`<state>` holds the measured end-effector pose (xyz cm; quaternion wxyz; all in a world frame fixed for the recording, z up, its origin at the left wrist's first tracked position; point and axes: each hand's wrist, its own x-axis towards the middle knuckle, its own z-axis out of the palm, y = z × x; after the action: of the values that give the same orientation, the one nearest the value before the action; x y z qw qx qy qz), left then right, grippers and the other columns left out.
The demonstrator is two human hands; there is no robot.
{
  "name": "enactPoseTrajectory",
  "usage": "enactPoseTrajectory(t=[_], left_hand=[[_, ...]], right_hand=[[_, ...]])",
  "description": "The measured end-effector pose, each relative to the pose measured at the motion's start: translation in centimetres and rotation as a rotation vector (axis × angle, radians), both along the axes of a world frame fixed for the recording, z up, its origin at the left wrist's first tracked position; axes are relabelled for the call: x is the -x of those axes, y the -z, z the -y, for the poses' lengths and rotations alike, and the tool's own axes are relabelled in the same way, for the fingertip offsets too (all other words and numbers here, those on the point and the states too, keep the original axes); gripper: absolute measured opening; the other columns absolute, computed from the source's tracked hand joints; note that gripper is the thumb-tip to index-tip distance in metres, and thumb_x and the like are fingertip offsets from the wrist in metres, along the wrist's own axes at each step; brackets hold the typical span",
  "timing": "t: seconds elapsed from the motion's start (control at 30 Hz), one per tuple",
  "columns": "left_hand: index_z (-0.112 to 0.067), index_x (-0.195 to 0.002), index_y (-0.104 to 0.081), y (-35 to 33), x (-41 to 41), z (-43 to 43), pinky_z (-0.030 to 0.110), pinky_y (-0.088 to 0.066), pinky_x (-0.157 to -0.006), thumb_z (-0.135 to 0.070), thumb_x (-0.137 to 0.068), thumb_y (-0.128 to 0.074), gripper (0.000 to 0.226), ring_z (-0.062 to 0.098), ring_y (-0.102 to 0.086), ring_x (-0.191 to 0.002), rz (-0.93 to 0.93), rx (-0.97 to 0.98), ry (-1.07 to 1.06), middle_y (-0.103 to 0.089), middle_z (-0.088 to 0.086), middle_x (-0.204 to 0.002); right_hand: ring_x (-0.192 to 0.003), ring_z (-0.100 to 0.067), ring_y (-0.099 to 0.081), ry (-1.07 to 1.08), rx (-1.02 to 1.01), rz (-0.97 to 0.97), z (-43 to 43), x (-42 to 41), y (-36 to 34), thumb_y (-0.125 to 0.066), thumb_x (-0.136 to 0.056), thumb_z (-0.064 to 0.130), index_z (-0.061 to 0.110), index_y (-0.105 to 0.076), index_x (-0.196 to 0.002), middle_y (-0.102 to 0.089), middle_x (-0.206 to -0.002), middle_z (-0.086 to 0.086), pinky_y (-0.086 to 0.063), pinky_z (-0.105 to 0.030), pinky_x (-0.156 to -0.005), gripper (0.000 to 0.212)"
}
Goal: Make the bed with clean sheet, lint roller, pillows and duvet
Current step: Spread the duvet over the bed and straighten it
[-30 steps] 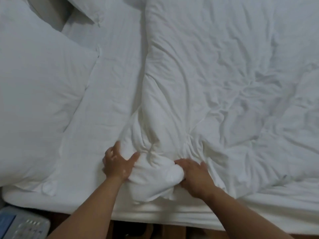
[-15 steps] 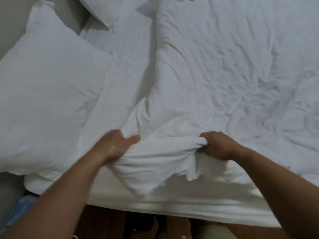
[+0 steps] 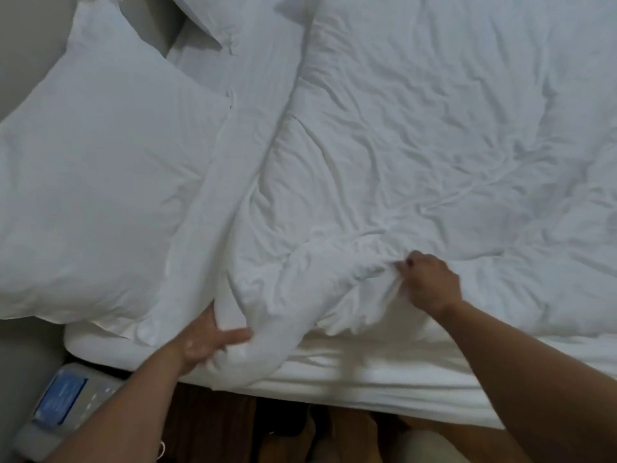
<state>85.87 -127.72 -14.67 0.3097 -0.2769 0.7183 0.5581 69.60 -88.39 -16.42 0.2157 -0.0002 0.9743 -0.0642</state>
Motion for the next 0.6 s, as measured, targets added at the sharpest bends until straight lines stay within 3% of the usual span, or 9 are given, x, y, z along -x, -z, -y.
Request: enactPoseTrajectory(t=[0.1,0.17,0.23,0.3,0.33,0.37,0.43,0.53,0.6], left_hand=[[-0.037,-0.14,-0.042,-0.4,-0.5,-1.7,0.031,-0.041,-0.104,-0.051,-0.058,-0.093,0.097,0.004,-0.055,-0.116,-0.055,0.088,0.021,-0.058,-0.021,-0.126],[-0.03,-0.131,-0.057,-2.4,1.1,-1.5,0.036,-0.047,-0.101,-0.058,-0.052,-0.093,0.092,0.008,-0.065,-0.108,-0.05,0.054,0.015,-0.069,-0.013,-0.118],[-0.019,-0.122,-0.067,-5.2,3.7,1.0,0.039,-0.052,-0.098,-0.062,-0.036,-0.093,0.099,0.015,-0.07,-0.103,-0.048,0.059,0.055,-0.074,-0.003,-0.112],[-0.017,-0.12,-0.069,-8.9,6.8,3.9,0.037,-0.05,-0.099,-0.065,-0.036,-0.089,0.098,0.017,-0.07,-0.104,-0.032,0.204,0.181,-0.074,-0.003,-0.112],[-0.018,-0.125,-0.067,-10.3,8.3,5.5,0.038,-0.048,-0.102,-0.071,-0.041,-0.087,0.101,0.02,-0.067,-0.109,-0.026,0.326,0.258,-0.072,-0.001,-0.119],[-0.017,-0.133,-0.061,-11.1,9.6,7.3,0.038,-0.045,-0.105,-0.075,-0.049,-0.084,0.104,0.024,-0.062,-0.118,0.01,0.499,0.308,-0.066,0.004,-0.131],[-0.012,-0.148,-0.039,-11.4,11.2,9.9,0.041,-0.041,-0.106,-0.074,-0.06,-0.077,0.114,0.034,-0.049,-0.131,0.118,0.873,0.292,-0.048,0.013,-0.149],[-0.017,-0.158,-0.011,-8.9,10.5,9.4,0.046,-0.043,-0.104,-0.071,-0.073,-0.067,0.115,0.043,-0.048,-0.129,0.125,1.093,0.328,-0.038,0.022,-0.15],[-0.022,-0.158,-0.013,-5.9,8.6,7.0,0.048,-0.041,-0.104,-0.056,-0.084,-0.067,0.097,0.043,-0.046,-0.127,-0.055,1.063,0.293,-0.038,0.024,-0.144]], right_hand=[[-0.103,-0.033,-0.06,0.085,0.086,-0.049,-2.5,0.3,-1.4,-0.051,-0.091,0.051,0.018,-0.061,-0.109,-0.059,-0.117,-0.012,-0.051,-0.043,-0.086,0.039],[-0.119,-0.027,-0.054,-0.048,0.22,-0.077,-1.6,-0.3,-2.8,-0.069,-0.076,0.064,0.025,-0.053,-0.131,-0.051,-0.135,-0.006,-0.048,-0.043,-0.097,0.068],[-0.144,-0.023,-0.031,-0.261,0.225,0.045,1.0,-1.6,-4.0,-0.064,-0.057,0.084,0.038,-0.026,-0.152,-0.031,-0.156,0.002,-0.033,-0.05,-0.115,0.112],[-0.152,-0.024,-0.016,-0.359,0.101,0.161,3.6,-2.6,-3.6,-0.066,-0.057,0.081,0.039,-0.005,-0.156,-0.02,-0.162,0.004,-0.014,-0.057,-0.12,0.124],[-0.148,-0.027,-0.026,-0.356,0.058,0.181,4.7,-2.5,-3.3,-0.068,-0.064,0.076,0.035,-0.011,-0.155,-0.031,-0.157,0.0,-0.016,-0.057,-0.119,0.114],[-0.138,-0.03,-0.043,-0.336,0.04,0.171,5.7,-1.9,-3.3,-0.066,-0.074,0.07,0.029,-0.027,-0.147,-0.048,-0.145,-0.005,-0.027,-0.054,-0.116,0.092],[-0.111,-0.033,-0.061,-0.329,0.054,0.086,6.9,-0.2,-3.4,-0.059,-0.088,0.061,0.024,-0.048,-0.116,-0.064,-0.118,-0.01,-0.047,-0.042,-0.095,0.047],[-0.104,-0.036,-0.061,-0.269,0.161,0.025,6.5,2.5,-4.2,-0.061,-0.091,0.054,0.021,-0.051,-0.11,-0.066,-0.11,-0.011,-0.049,-0.04,-0.082,0.04],[-0.11,-0.034,-0.057,-0.247,0.1,0.023,5.7,2.8,-4.2,-0.059,-0.091,0.055,0.021,-0.048,-0.121,-0.061,-0.118,-0.009,-0.048,-0.045,-0.087,0.046]])
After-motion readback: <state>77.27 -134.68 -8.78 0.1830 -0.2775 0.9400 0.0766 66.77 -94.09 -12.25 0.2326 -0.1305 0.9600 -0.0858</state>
